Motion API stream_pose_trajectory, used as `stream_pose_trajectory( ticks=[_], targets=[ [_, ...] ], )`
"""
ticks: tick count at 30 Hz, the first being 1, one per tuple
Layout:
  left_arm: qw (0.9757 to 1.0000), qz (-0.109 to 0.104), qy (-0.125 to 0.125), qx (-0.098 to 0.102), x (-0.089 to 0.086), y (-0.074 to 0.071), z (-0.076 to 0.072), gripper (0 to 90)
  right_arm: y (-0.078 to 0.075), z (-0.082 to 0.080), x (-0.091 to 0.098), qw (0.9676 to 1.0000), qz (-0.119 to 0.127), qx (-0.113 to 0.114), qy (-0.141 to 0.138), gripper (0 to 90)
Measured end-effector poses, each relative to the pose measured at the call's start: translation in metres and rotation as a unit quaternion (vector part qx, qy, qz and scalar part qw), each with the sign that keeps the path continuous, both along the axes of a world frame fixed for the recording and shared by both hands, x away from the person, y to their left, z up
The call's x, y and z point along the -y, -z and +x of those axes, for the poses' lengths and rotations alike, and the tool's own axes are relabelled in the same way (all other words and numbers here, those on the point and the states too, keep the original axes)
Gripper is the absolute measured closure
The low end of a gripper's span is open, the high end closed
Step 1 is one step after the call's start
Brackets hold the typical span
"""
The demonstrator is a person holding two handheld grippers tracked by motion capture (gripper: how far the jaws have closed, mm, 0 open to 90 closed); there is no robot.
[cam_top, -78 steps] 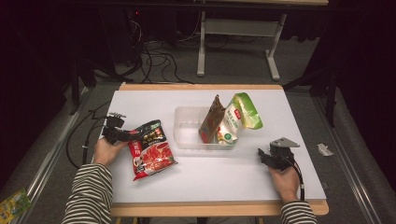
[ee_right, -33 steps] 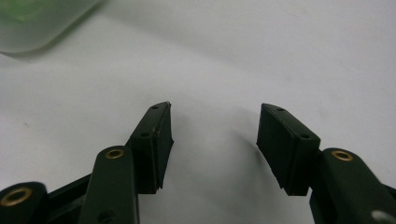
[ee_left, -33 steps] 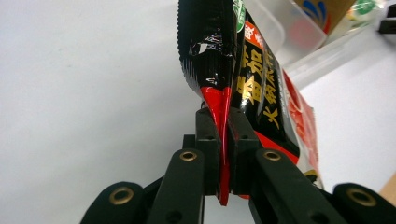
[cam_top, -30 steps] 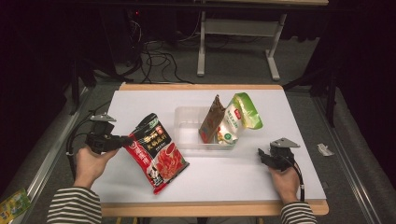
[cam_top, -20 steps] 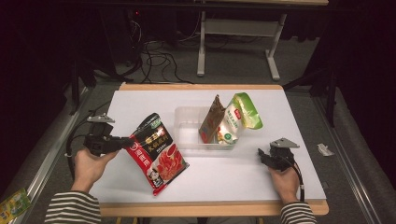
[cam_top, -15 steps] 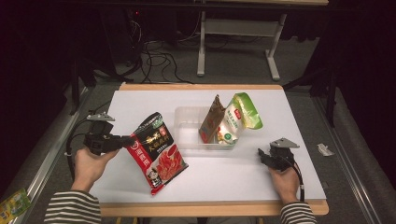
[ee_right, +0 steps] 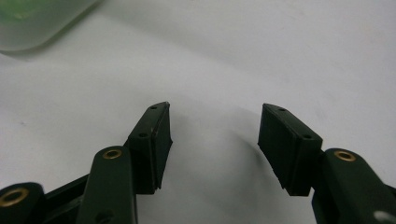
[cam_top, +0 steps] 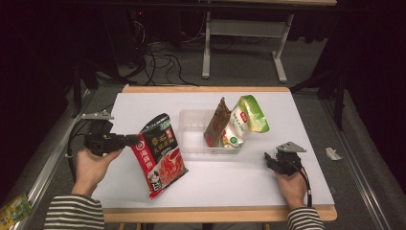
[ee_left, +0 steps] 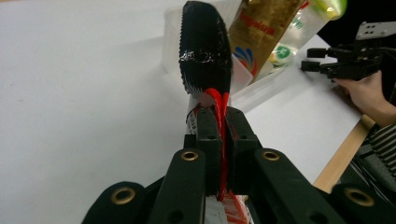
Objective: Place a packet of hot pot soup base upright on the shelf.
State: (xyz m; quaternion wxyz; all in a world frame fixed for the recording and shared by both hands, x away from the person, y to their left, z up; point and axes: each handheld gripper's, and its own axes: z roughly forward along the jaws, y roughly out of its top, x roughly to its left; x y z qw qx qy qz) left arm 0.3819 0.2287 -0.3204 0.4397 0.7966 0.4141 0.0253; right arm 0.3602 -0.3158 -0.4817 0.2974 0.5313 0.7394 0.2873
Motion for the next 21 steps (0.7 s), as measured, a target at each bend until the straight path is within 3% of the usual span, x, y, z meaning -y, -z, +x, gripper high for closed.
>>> stream_pose_trajectory(
  ticks=[13,21],
  targets=[
    [0.9999,0.002,0.010,0.012,0.004,-0.015,-0.005,88.6,0.000,0.000,0.000,1.0000,-0.004,0.003,-0.002,44.5],
    [0.9994,-0.018,0.003,0.030,0.001,-0.028,-0.008,88.6,0.000,0.000,0.000,1.0000,-0.003,0.002,-0.001,44.5]
  ],
)
